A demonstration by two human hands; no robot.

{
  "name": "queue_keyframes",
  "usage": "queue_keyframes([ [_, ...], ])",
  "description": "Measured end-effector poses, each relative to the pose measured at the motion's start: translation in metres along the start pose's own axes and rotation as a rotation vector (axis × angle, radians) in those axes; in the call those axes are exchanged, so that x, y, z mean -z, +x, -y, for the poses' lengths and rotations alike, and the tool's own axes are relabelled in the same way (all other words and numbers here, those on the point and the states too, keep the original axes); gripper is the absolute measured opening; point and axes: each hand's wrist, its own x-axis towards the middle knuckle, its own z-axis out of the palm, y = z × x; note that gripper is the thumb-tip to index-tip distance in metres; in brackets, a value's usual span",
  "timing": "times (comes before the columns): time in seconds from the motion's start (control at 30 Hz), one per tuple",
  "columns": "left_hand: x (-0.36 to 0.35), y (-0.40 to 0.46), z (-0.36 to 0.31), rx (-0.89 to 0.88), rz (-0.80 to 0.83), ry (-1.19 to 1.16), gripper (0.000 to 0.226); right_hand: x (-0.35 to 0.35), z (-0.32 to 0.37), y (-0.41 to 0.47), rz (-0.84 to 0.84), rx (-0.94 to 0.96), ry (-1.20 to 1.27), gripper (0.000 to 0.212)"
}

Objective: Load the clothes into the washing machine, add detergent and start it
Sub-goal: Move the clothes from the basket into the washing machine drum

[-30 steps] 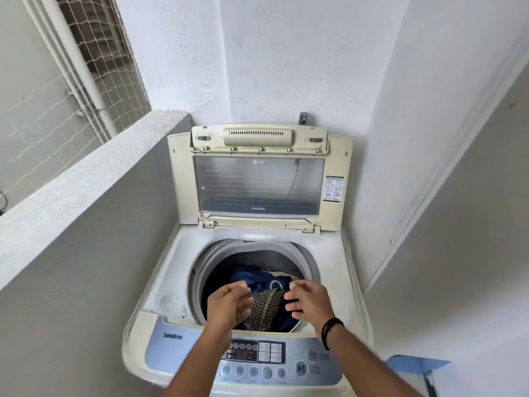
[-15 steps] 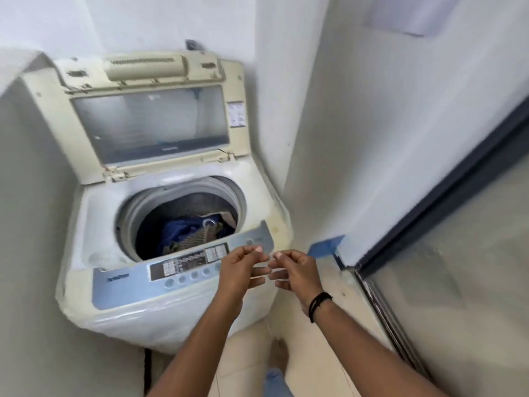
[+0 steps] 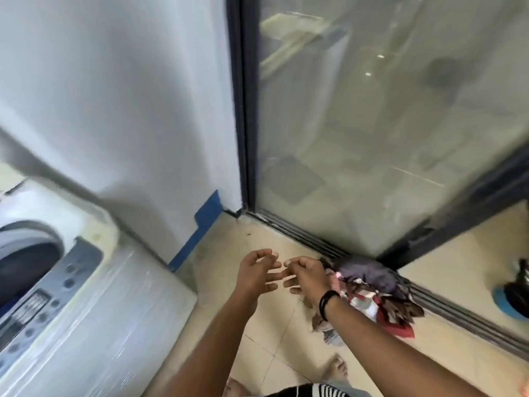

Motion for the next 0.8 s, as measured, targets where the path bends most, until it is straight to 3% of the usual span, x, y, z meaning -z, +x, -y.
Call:
queue_keyframes([
  [0.27,-0.167,0.020,0.053,0.162,0.142,0.292,0.018,0.180,-0.071,0.008,-0.165,-0.135,0.220,0.017],
  [0.43,-0.238,0.042,0.095,0.244,0.187,0.539,0.010,0.257,-0.126,0.017,-0.260,-0.276,0.213,0.019],
  [0.53,-0.258,0.062,0.115,0.211,0.210,0.703,0.010,0.289,-0.152,0.033,-0.311,-0.335,0.146,0.017],
  [0.63,-0.262,0.085,0.132,0.090,0.254,0.935,0.038,0.306,-0.170,0.048,-0.314,-0.396,0.124,0.021],
  [0.8,-0.262,0.134,0.150,-0.012,0.370,1.254,0.026,0.311,-0.187,0.069,-0.239,-0.483,0.084,0.018],
])
